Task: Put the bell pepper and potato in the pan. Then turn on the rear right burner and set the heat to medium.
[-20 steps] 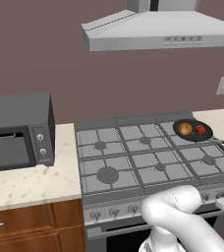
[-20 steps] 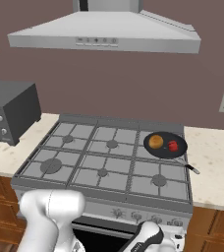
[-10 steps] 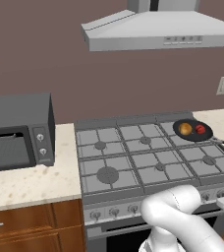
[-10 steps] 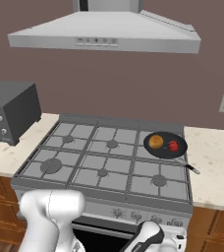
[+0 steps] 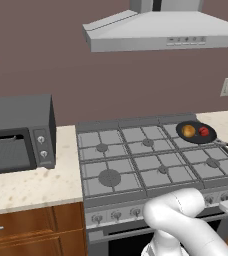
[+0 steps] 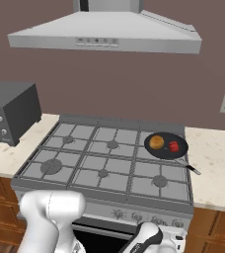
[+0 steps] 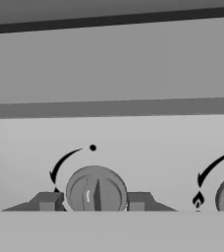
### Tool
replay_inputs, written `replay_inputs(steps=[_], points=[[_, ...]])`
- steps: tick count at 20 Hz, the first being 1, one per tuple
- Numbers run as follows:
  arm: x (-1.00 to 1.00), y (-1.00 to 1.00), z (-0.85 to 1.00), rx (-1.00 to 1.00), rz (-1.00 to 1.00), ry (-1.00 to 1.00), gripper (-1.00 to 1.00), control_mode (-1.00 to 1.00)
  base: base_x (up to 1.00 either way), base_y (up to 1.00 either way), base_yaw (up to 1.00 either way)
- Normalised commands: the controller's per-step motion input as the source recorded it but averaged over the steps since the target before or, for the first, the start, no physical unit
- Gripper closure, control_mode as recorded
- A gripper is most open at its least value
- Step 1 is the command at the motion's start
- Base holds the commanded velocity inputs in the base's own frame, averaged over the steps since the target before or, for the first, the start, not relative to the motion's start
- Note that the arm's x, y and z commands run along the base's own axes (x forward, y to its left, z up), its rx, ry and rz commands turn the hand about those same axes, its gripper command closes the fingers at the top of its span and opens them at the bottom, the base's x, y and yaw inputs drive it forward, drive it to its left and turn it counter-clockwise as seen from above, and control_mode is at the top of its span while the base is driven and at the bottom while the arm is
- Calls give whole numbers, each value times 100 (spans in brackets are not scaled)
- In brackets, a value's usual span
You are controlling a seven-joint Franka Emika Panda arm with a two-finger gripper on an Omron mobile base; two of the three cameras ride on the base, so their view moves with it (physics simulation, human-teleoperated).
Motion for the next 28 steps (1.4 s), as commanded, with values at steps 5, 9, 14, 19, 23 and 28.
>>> replay_inputs(steps=[5, 9, 14, 19, 23, 28], points=[[-2, 0, 0, 0, 0, 0, 100, -100, 0, 0, 0], [0, 0, 0, 0, 0, 0, 100, -100, 0, 0, 0], [0, 0, 0, -2, 0, 0, 100, -100, 0, 0, 0], [0, 0, 0, -16, 4, 0, 100, -100, 0, 0, 0], [-4, 0, 0, -22, 5, 0, 100, -100, 0, 0, 0], [-12, 0, 0, -21, 3, 0, 100, -100, 0, 0, 0]])
